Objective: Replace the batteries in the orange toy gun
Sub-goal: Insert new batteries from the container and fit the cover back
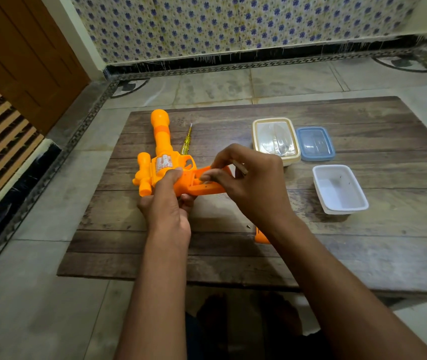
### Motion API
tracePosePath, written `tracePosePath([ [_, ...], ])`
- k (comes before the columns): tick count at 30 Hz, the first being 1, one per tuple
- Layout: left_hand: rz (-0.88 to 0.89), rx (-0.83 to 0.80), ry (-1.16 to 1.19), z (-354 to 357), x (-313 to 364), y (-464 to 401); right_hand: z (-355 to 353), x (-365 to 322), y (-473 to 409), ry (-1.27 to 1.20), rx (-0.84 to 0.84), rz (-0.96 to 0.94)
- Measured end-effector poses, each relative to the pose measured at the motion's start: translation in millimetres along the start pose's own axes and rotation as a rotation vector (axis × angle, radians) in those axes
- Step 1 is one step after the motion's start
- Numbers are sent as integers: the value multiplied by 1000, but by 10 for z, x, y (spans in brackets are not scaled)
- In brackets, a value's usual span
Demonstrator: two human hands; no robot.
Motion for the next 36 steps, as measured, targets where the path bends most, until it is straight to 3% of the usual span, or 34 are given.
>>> tracePosePath([
  [12, -26, -17, 26, -6, -28, -60, 163, -39, 12, 79, -67, -90],
  [14, -18, -1, 9, -29, -20, -60, 128, -34, 4, 17, -51, -29],
  [17, -12, 28, -2, -66, -24, -66, 32, 100, 29, -271, 54, 276],
  [20, -24, 41, -1, -74, -43, -79, 72, 374, 168, -749, 236, 763],
  [22, -31, 35, 3, -69, -53, -97, 167, 501, 304, -974, 254, 1074],
  [24, -47, 22, -2, -54, -66, -117, 228, 550, 391, -1135, 207, 1254],
  [28, -65, 23, -9, -47, -75, -128, 201, 558, 352, -1210, 90, 1238],
  [36, -47, 35, -17, -63, -67, -133, 133, 568, 279, -1135, -35, 1129],
])
Point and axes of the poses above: each hand's wrist, its own y-axis away from the middle knuckle, its own z-axis out of the palm, x = y × z, the point moved 7 cm from there along -y, towards the middle knuckle, and after that the axes turned 6 degrees about -z, right-handed, at the moved point
